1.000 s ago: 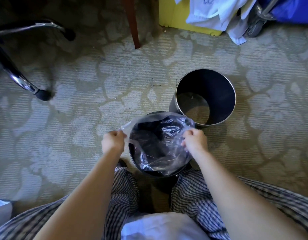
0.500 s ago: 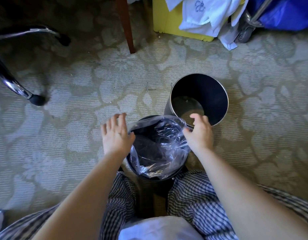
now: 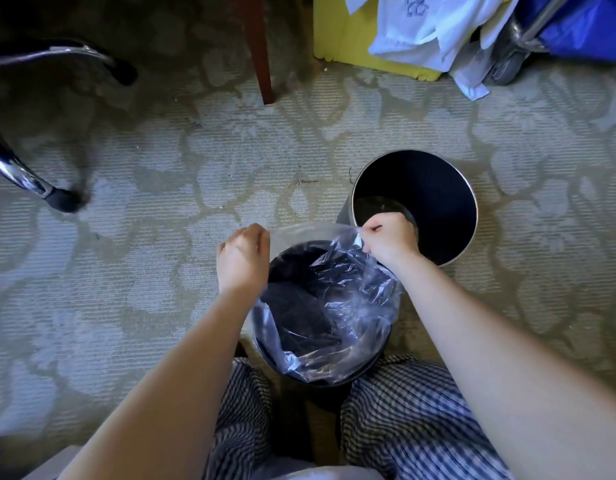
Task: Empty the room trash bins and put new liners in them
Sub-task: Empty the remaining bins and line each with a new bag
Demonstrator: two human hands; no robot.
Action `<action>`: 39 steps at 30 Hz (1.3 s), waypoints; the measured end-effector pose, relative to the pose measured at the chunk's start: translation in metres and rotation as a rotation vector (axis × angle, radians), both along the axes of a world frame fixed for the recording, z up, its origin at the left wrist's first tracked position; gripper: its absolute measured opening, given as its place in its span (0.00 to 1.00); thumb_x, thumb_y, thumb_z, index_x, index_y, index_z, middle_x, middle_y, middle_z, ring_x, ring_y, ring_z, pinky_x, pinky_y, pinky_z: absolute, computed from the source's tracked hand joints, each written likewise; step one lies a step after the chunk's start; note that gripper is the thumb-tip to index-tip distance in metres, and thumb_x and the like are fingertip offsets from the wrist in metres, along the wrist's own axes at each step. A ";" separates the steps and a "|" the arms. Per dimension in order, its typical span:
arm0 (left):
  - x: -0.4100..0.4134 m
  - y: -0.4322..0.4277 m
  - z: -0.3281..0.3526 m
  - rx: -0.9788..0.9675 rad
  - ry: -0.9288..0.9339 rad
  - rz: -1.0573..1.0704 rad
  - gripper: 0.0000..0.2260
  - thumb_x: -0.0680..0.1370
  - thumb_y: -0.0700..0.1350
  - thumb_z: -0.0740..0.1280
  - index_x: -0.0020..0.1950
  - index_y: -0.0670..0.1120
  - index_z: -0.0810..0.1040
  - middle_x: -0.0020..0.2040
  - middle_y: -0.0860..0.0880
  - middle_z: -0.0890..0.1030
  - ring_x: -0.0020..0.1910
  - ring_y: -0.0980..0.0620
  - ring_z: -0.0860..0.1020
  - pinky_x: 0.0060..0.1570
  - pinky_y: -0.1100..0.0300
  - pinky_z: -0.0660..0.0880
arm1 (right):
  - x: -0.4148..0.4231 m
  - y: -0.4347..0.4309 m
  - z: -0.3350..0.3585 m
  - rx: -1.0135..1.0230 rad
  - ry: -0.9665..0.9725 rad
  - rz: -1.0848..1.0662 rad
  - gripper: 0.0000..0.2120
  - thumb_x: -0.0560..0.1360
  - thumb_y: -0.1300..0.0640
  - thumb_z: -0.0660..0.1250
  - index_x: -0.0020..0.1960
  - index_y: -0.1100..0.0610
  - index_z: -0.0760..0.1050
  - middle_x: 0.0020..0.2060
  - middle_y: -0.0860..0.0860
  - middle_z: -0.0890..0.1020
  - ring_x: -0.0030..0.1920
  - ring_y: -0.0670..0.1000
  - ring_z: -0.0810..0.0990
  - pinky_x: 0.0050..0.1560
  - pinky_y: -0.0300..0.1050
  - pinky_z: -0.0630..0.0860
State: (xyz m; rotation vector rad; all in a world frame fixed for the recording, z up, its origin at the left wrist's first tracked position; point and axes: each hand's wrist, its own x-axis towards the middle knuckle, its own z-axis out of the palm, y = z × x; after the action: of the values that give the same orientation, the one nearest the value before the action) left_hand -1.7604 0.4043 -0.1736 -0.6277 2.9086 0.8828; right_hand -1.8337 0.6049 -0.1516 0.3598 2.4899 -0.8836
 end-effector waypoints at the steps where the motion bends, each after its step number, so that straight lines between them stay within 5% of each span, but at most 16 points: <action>1: -0.004 -0.001 -0.003 0.057 -0.046 0.031 0.10 0.81 0.42 0.59 0.43 0.40 0.76 0.38 0.44 0.76 0.39 0.44 0.73 0.43 0.54 0.68 | -0.001 -0.003 -0.001 -0.052 -0.025 -0.069 0.14 0.74 0.63 0.63 0.31 0.54 0.78 0.29 0.51 0.81 0.32 0.49 0.79 0.39 0.40 0.78; 6: -0.011 -0.008 -0.025 0.346 -0.235 0.231 0.10 0.79 0.41 0.60 0.41 0.42 0.78 0.40 0.43 0.81 0.41 0.43 0.79 0.43 0.56 0.75 | 0.003 -0.014 -0.012 -0.135 -0.081 -0.135 0.07 0.73 0.63 0.64 0.40 0.59 0.81 0.36 0.52 0.80 0.39 0.51 0.75 0.42 0.41 0.71; 10: 0.004 -0.017 -0.034 0.380 -0.406 0.318 0.13 0.79 0.43 0.62 0.36 0.41 0.74 0.30 0.46 0.73 0.31 0.47 0.71 0.36 0.59 0.67 | 0.011 -0.017 -0.011 -0.003 -0.187 0.110 0.16 0.79 0.57 0.56 0.32 0.55 0.68 0.32 0.52 0.73 0.37 0.54 0.70 0.35 0.43 0.64; 13: 0.016 -0.021 -0.040 0.382 -0.543 0.312 0.12 0.79 0.40 0.63 0.35 0.41 0.73 0.31 0.45 0.72 0.31 0.47 0.69 0.37 0.59 0.67 | 0.013 -0.015 -0.010 0.084 -0.357 0.196 0.22 0.82 0.46 0.49 0.59 0.58 0.74 0.57 0.59 0.76 0.57 0.59 0.74 0.54 0.47 0.68; 16: 0.030 -0.026 -0.043 0.367 -0.656 0.330 0.10 0.78 0.35 0.60 0.36 0.41 0.73 0.34 0.45 0.72 0.32 0.50 0.69 0.39 0.58 0.68 | 0.018 -0.005 -0.013 0.106 -0.484 0.107 0.30 0.81 0.41 0.46 0.75 0.59 0.60 0.71 0.59 0.66 0.70 0.60 0.67 0.66 0.52 0.65; 19: 0.045 -0.032 -0.038 0.324 -0.686 0.367 0.04 0.78 0.39 0.62 0.50 0.40 0.74 0.42 0.43 0.76 0.41 0.45 0.74 0.41 0.57 0.69 | 0.027 0.010 -0.011 0.228 -0.470 0.097 0.28 0.81 0.41 0.48 0.71 0.59 0.66 0.67 0.59 0.71 0.65 0.61 0.71 0.62 0.53 0.68; 23: 0.049 -0.024 -0.016 0.254 -0.516 0.443 0.15 0.79 0.47 0.62 0.64 0.43 0.69 0.61 0.41 0.75 0.57 0.40 0.74 0.56 0.51 0.71 | 0.033 0.025 0.001 0.296 -0.211 0.048 0.11 0.77 0.49 0.60 0.50 0.54 0.77 0.52 0.55 0.80 0.52 0.59 0.78 0.51 0.49 0.74; 26: 0.045 0.000 0.007 0.164 -0.340 0.362 0.16 0.79 0.49 0.61 0.66 0.45 0.69 0.66 0.43 0.70 0.65 0.43 0.68 0.65 0.48 0.60 | 0.042 0.032 0.010 0.144 -0.159 -0.128 0.13 0.75 0.51 0.65 0.56 0.55 0.74 0.52 0.53 0.78 0.53 0.58 0.77 0.51 0.47 0.73; 29: 0.047 0.026 0.021 0.162 -0.272 0.286 0.19 0.79 0.49 0.63 0.68 0.46 0.67 0.68 0.44 0.68 0.68 0.43 0.65 0.67 0.48 0.58 | 0.064 0.039 0.016 -0.045 -0.241 -0.308 0.15 0.72 0.53 0.69 0.55 0.57 0.70 0.49 0.52 0.76 0.49 0.55 0.75 0.49 0.45 0.70; 35: 0.087 0.049 0.021 0.188 -0.330 0.484 0.30 0.76 0.46 0.67 0.74 0.43 0.58 0.73 0.42 0.62 0.72 0.42 0.60 0.69 0.44 0.56 | 0.086 0.046 0.013 -0.130 -0.262 -0.422 0.02 0.75 0.61 0.66 0.45 0.57 0.77 0.40 0.54 0.78 0.40 0.54 0.74 0.43 0.43 0.71; 39: 0.106 0.044 0.008 0.367 -0.412 0.774 0.31 0.75 0.45 0.69 0.73 0.38 0.60 0.71 0.37 0.65 0.69 0.39 0.65 0.65 0.45 0.64 | 0.084 0.052 0.015 -0.334 -0.399 -0.815 0.03 0.77 0.64 0.63 0.46 0.62 0.75 0.33 0.54 0.76 0.28 0.47 0.67 0.22 0.34 0.65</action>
State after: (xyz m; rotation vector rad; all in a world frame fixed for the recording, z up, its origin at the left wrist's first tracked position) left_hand -1.6547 0.4482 -0.1656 -1.6885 2.0422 1.1183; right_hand -1.7501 0.6572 -0.1363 1.3303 1.7595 -1.3374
